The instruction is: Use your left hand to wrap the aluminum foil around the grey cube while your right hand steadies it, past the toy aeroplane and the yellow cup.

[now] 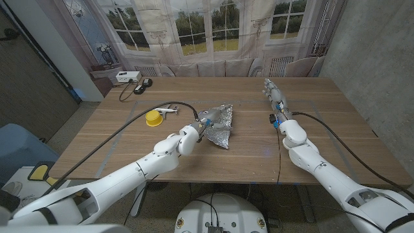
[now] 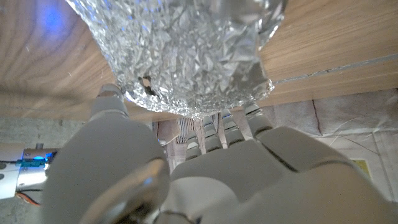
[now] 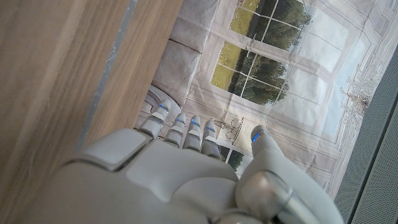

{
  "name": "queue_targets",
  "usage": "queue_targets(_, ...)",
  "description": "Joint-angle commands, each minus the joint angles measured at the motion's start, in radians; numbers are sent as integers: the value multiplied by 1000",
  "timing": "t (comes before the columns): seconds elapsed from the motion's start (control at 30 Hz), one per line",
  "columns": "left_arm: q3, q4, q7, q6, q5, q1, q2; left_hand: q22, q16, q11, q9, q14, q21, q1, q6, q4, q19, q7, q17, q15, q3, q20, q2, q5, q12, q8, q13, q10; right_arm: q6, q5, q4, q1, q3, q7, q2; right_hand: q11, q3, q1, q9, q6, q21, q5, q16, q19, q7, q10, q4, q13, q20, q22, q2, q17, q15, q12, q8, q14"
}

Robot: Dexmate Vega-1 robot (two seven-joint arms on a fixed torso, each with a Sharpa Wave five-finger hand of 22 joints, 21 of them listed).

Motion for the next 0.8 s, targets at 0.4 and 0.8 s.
queue_targets(0.4,154,-3,-277,229,251,-101,-23,12,53,-16,15,287,153,376,176,-46,582,69,10,-179,9,-270,146,105,79,78,17,128,-4,-18,22,15,-4,-23,6,2,7,-5,3,18,6,10,4,2,-17,12,10,-1,-2,3,7,3,3,2,2,11)
queue_targets(0.8,114,37,-123,166,191,-69,-30,16,78,-30,55,469,292,870,959,-53,721,288,37,-303,157,-431,183,-126,119,271,19,349,-7,-28,25,17,-5,-42,8,4,9,-3,3,22,5,10,3,0,-24,14,11,0,-4,3,11,3,2,2,2,12)
